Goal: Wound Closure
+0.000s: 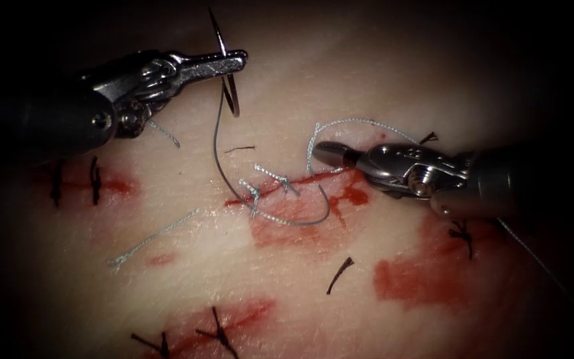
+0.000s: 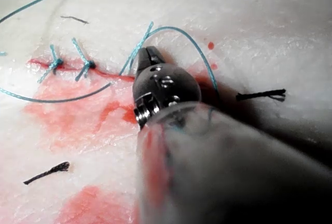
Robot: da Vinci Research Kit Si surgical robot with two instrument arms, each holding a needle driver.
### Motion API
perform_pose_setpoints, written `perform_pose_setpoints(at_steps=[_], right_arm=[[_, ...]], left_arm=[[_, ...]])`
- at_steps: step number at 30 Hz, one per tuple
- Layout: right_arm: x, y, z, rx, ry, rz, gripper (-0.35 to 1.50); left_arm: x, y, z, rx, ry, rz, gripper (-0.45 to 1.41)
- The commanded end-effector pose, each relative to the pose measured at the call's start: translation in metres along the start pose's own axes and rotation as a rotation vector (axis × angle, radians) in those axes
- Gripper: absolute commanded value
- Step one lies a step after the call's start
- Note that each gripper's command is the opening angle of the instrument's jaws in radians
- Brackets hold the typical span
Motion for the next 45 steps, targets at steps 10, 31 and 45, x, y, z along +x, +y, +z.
perform_pose_setpoints(at_steps=[10, 31, 45], right_arm=[[0.0014, 0.0004, -0.0003, 0.013, 0.022, 0.021, -0.35], [0.0020, -0.0020, -0.0003, 0.071, 0.035, 0.045, -0.35], [0.0017, 0.0001, 0.0017, 0.050, 0.077, 0.040, -0.35]], left_arm=[[-0.0002, -0.0004, 0.0002, -0.002, 0.000, -0.003, -0.45], [-0.0003, -0.0004, 0.0003, 0.004, -0.007, -0.002, -0.45], [-0.0003, -0.0004, 0.0003, 0.006, -0.009, -0.002, -0.45]])
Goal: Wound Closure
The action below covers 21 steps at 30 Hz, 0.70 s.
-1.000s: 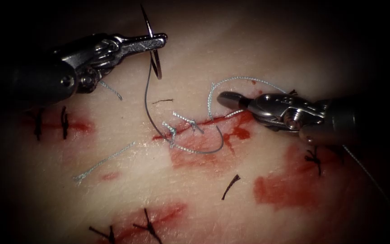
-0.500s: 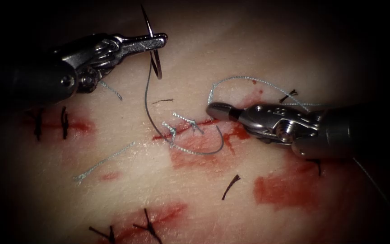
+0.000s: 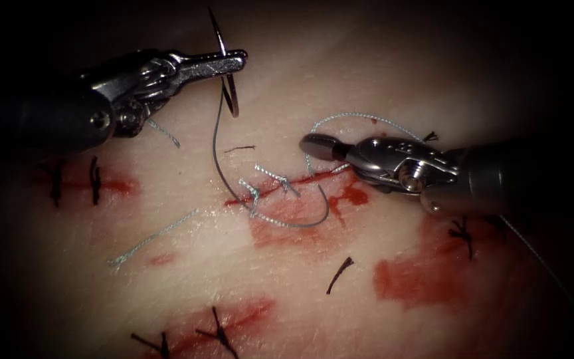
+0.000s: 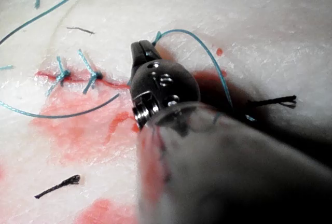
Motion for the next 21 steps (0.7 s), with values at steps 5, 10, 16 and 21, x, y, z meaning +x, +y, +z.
perform_pose_setpoints(at_steps=[5, 10, 16, 21], right_arm=[[-0.0013, 0.0006, 0.0004, -0.011, -0.038, -0.024, -0.35], [-0.0017, 0.0006, 0.0003, -0.011, -0.043, -0.028, -0.35], [-0.0023, 0.0009, 0.0010, -0.019, -0.039, -0.035, -0.35], [-0.0030, 0.0015, 0.0018, -0.024, -0.042, -0.044, -0.35]], left_arm=[[-0.0004, -0.0005, 0.0003, 0.000, 0.000, 0.000, -0.45], [-0.0005, -0.0005, 0.0003, 0.004, -0.004, 0.000, -0.45], [-0.0005, -0.0005, 0.0003, 0.004, -0.004, 0.000, -0.45], [-0.0004, -0.0005, 0.0003, 0.004, -0.004, 0.000, -0.45]])
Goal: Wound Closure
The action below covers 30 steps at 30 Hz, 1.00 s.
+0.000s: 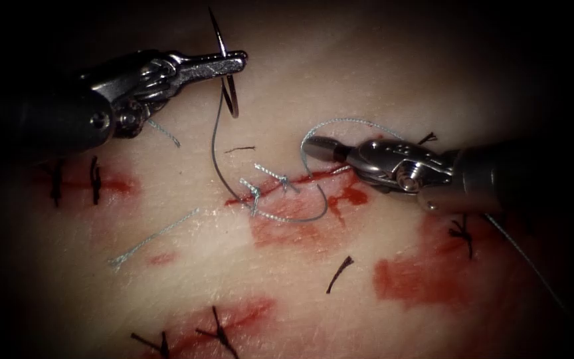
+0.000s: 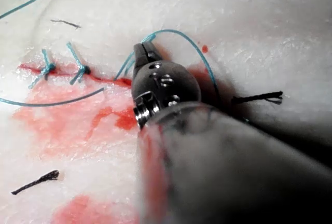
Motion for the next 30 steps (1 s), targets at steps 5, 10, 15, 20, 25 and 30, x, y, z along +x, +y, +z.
perform_pose_setpoints(at_steps=[5, 10, 15, 20, 25, 30], right_arm=[[-0.0013, -0.0001, 0.0024, -0.007, -0.007, 0.005, -0.35], [-0.0027, -0.0003, 0.0034, 0.015, -0.024, -0.008, -0.35], [-0.0025, -0.0007, 0.0041, 0.017, -0.027, -0.006, -0.35], [0.0000, -0.0005, 0.0031, 0.085, 0.096, 0.008, -0.35], [0.0038, -0.0009, -0.0022, 0.114, 0.049, 0.043, -0.35], [0.0046, -0.0022, -0.0076, 0.159, -0.005, 0.049, 0.32]], left_arm=[[-0.0004, -0.0005, 0.0003, 0.000, 0.000, 0.000, -0.45], [-0.0004, -0.0005, 0.0004, 0.000, 0.001, -0.001, -0.45], [-0.0004, -0.0005, 0.0006, 0.003, 0.000, 0.000, -0.45], [-0.0004, -0.0004, 0.0005, 0.003, -0.001, -0.001, -0.45], [-0.0005, -0.0002, 0.0006, 0.005, -0.003, -0.001, -0.45], [-0.0001, 0.0004, 0.0007, -0.002, -0.008, -0.009, -0.45]])
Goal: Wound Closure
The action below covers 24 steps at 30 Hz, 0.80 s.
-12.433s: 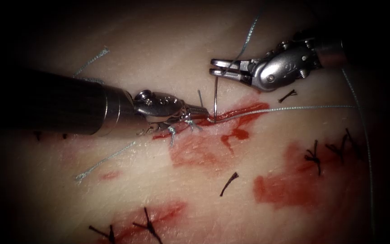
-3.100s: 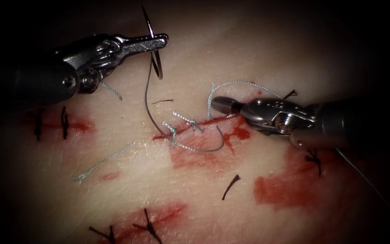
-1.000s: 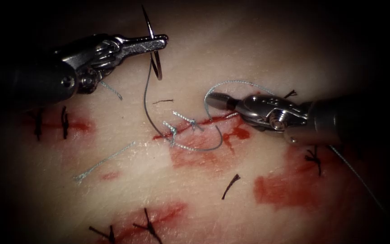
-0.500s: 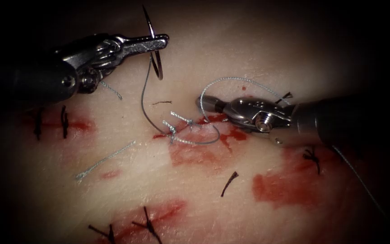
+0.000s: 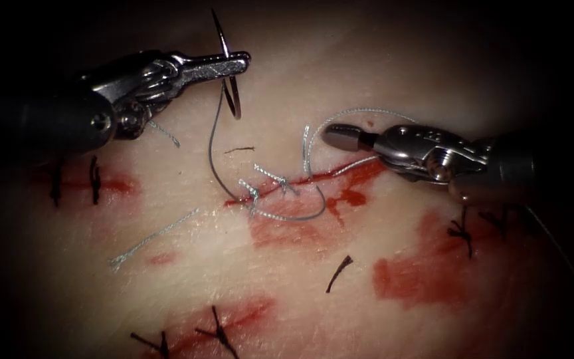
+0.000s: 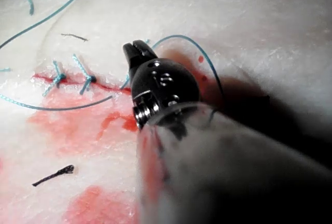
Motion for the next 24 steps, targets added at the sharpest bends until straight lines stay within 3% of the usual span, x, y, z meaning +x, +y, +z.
perform_pose_setpoints(at_steps=[1, 3, 10, 11, 15, 17, 20, 24], right_arm=[[0.0001, -0.0014, -0.0025, 0.033, -0.015, 0.004, 0.36], [0.0003, -0.0021, -0.0046, 0.080, -0.039, -0.047, 0.21], [-0.0009, -0.0031, -0.0023, 0.312, -0.109, -0.400, 0.76], [-0.0011, -0.0032, -0.0017, 0.335, -0.117, -0.437, 0.74], [-0.0020, -0.0032, 0.0011, 0.291, -0.123, -0.610, 0.63], [-0.0028, -0.0030, 0.0028, 0.269, -0.163, -0.758, 0.49], [-0.0030, -0.0028, 0.0039, 0.262, -0.187, -0.856, 0.32], [-0.0026, -0.0028, 0.0048, 0.243, -0.169, -0.887, -0.23]], left_arm=[[-0.0002, -0.0003, 0.0004, -0.006, -0.003, -0.003, -0.45], [-0.0002, -0.0001, 0.0005, -0.008, -0.005, -0.004, -0.45], [-0.0003, -0.0001, 0.0005, -0.016, -0.011, -0.005, -0.45], [-0.0003, -0.0001, 0.0005, -0.016, -0.011, -0.005, -0.45], [-0.0003, -0.0001, 0.0006, -0.017, -0.012, -0.006, -0.45], [-0.0004, -0.0001, 0.0006, -0.018, -0.012, -0.006, -0.45], [-0.0004, -0.0001, 0.0006, -0.019, -0.013, -0.007, -0.45], [-0.0004, -0.0001, 0.0006, -0.020, -0.014, -0.007, -0.45]])
